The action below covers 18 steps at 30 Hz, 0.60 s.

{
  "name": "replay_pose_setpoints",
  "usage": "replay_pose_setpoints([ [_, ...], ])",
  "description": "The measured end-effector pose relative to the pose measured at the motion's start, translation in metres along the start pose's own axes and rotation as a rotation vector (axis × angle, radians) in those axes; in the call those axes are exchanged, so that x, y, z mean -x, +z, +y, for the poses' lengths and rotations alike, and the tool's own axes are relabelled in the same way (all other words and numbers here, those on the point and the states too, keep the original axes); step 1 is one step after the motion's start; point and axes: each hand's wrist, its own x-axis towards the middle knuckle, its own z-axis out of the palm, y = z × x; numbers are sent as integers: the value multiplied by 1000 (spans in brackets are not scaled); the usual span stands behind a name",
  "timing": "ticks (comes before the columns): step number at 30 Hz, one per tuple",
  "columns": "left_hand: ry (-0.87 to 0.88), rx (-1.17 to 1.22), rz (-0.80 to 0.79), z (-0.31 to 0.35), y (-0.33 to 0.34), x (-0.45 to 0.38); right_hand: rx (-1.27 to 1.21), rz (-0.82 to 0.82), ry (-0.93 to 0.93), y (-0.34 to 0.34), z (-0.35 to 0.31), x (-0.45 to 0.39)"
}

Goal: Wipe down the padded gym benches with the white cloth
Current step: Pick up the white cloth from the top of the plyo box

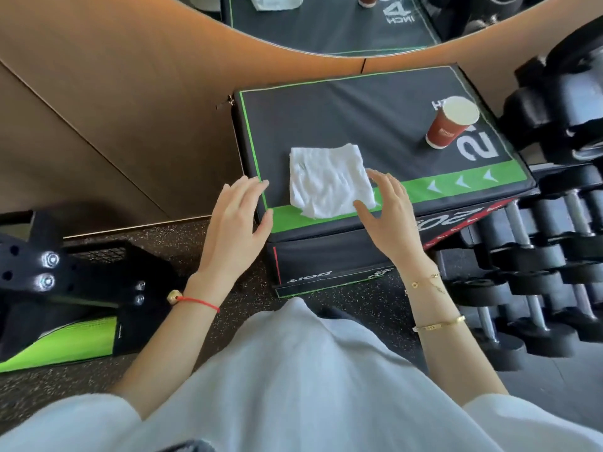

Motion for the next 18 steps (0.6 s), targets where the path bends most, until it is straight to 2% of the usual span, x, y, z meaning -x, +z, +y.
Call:
replay_pose_setpoints([
  [5,-88,-13,-20,-4,35,-25,29,-111,56,24,15,-49],
  [9,-183,-2,-33,-3,57,-35,149,-214,97,39,25,-78],
  [13,-235,-8,-29,2,72,-39,208,-198,36,48,29,-92],
  [18,-261,-52,-22,5,82,-39,-48,-158,57,50,26,-96],
])
